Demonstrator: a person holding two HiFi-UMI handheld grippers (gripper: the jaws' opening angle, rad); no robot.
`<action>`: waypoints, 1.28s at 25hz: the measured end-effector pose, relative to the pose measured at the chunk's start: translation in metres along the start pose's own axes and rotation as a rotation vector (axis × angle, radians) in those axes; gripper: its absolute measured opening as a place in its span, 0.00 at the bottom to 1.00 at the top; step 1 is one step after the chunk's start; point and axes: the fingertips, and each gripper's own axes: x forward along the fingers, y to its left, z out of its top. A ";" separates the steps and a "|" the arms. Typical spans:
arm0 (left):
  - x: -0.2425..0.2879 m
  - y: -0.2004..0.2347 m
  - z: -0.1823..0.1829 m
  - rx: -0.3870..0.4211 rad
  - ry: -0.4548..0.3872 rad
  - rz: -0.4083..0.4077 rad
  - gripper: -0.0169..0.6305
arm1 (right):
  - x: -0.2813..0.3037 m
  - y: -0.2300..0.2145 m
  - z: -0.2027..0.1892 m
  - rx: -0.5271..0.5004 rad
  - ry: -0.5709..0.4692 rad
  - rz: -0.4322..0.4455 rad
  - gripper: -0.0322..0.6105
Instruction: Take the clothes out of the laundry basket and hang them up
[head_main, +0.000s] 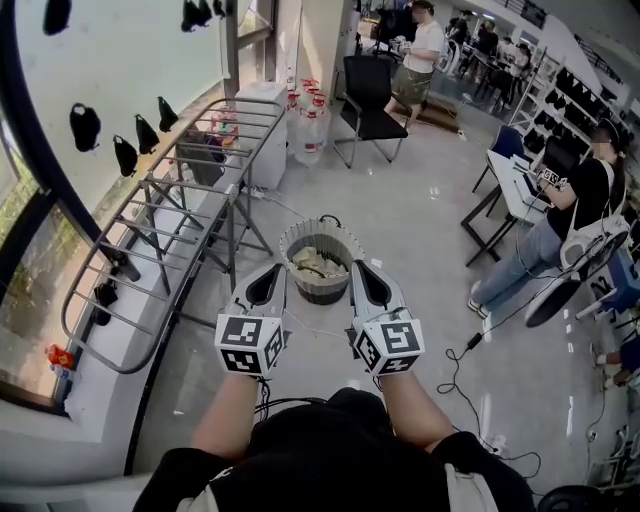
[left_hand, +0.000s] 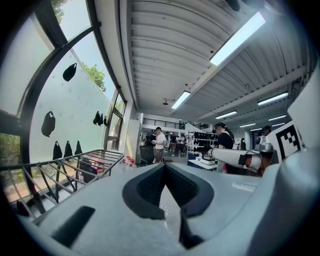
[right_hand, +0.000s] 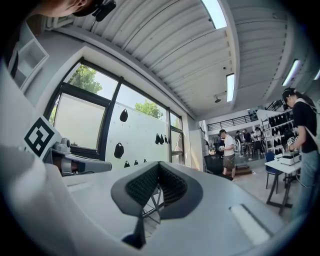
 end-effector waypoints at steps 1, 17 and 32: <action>0.001 0.003 0.000 -0.001 -0.001 -0.003 0.04 | 0.004 0.001 -0.001 -0.001 0.003 -0.004 0.07; 0.087 0.065 0.009 0.034 -0.040 0.029 0.04 | 0.107 -0.041 -0.023 -0.015 -0.016 0.001 0.07; 0.329 0.113 0.032 0.037 0.004 0.091 0.04 | 0.299 -0.209 -0.037 0.037 0.011 0.062 0.07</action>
